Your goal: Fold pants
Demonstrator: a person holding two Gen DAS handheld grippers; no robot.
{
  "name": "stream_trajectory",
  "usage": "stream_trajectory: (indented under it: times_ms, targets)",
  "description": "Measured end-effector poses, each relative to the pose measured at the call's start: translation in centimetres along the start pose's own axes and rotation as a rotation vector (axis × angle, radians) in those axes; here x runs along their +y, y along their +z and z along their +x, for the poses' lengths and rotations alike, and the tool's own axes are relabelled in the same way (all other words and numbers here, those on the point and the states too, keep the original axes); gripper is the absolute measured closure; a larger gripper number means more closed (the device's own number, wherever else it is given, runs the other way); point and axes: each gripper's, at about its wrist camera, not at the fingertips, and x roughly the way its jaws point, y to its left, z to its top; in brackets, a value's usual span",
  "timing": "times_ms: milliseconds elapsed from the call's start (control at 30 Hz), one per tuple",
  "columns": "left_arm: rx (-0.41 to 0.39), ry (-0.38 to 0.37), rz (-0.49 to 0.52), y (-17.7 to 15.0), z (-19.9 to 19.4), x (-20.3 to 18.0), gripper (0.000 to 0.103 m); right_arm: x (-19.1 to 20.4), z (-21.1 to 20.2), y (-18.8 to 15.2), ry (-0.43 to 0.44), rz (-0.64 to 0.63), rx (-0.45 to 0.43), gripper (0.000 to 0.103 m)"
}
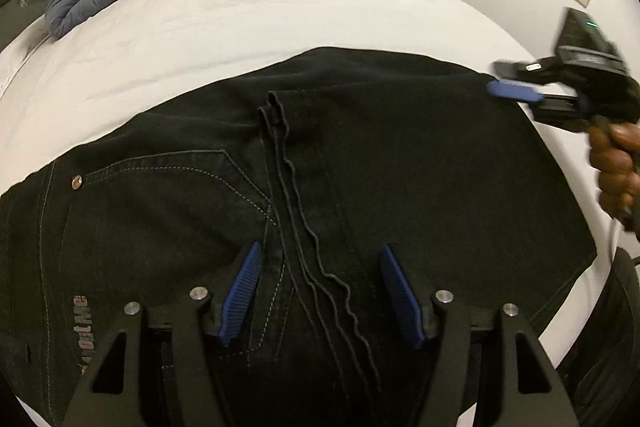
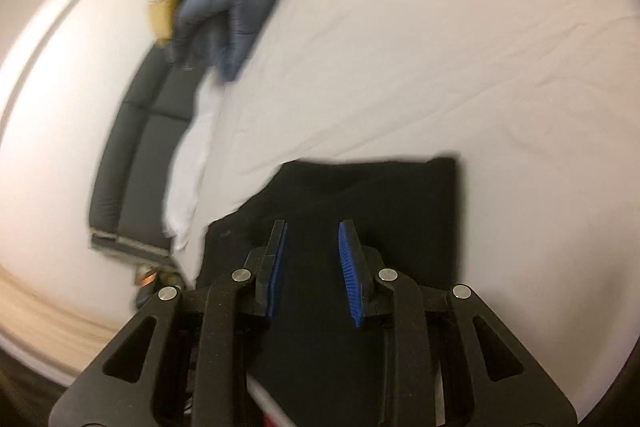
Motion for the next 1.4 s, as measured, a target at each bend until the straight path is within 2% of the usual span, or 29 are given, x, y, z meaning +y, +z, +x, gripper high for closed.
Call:
stream_trajectory:
  times_ms: [33,100,200,367,467,567,633,733,800,867,967,1033,1100,1133,1167,1200,1333,1400]
  targets:
    - [0.002,0.002,0.005,0.0,0.0,0.0,0.037,-1.1,0.8,0.4,-0.019,0.003,0.030,0.080]
    - [0.003,-0.005,0.001,0.1,0.0,0.1,0.037,-3.7,2.1,1.0,0.002,0.046,0.054,0.089]
    - [-0.003,-0.012,-0.004,0.0,-0.1,0.7,0.037,-6.1,0.5,1.0,0.061,0.072,0.057,0.089]
    - [-0.009,-0.011,-0.005,-0.9,0.2,0.0,0.037,-3.2,-0.8,-8.3,0.096,0.006,0.130,0.089]
    - [-0.011,-0.010,-0.010,-1.0,0.1,0.0,0.038,-2.7,-2.8,-12.4,0.114,0.004,0.147,0.089]
    - [-0.016,-0.005,-0.010,-1.1,-0.1,-0.2,0.037,-2.3,-4.2,-15.5,0.090,-0.028,0.129,0.090]
    - [-0.020,-0.004,-0.016,-1.1,-0.1,-0.2,0.037,-2.4,-4.9,-16.0,0.070,-0.027,0.116,0.090]
    - [-0.024,-0.001,-0.023,-1.2,-0.1,-0.2,0.038,-0.9,-3.9,-16.8,0.016,-0.073,0.119,0.090]
    - [-0.025,-0.002,-0.032,-1.1,-0.1,-0.1,0.038,0.1,-2.1,-15.6,-0.005,-0.112,0.114,0.092]
    - [-0.028,0.008,-0.036,-0.8,-0.5,-0.2,0.038,-0.2,-2.2,-15.2,-0.023,-0.129,0.099,0.096]
    - [-0.037,0.007,-0.077,-1.0,-1.7,0.1,0.038,0.0,-2.5,-15.1,-0.038,-0.103,0.097,0.095]
    - [-0.100,-0.004,-0.135,-1.9,-4.3,1.0,0.033,0.7,-3.5,-14.5,-0.044,-0.042,0.093,0.087]
    - [-0.165,0.009,-0.193,-3.0,-6.6,2.1,0.016,1.7,-4.7,-14.2,0.064,-0.014,0.028,0.084]
    - [-0.213,0.011,-0.254,-4.1,-8.2,3.3,0.014,2.1,-5.2,-14.2,0.101,-0.021,-0.012,0.069]
    - [-0.229,0.012,-0.286,-4.7,-9.0,4.0,0.013,2.7,-5.4,-14.0,0.106,-0.032,-0.053,0.042]
    - [-0.251,0.018,-0.337,-5.5,-10.0,5.2,0.013,3.1,-5.2,-13.9,0.099,-0.038,-0.068,0.036]
    - [-0.344,0.051,-0.543,-9.3,-13.7,10.8,0.013,3.5,-2.1,-12.8,0.106,-0.012,-0.022,0.036]
    - [-0.376,0.028,-0.669,-11.2,-14.4,14.0,0.013,3.6,-1.4,-12.3,0.141,0.003,-0.027,0.036]
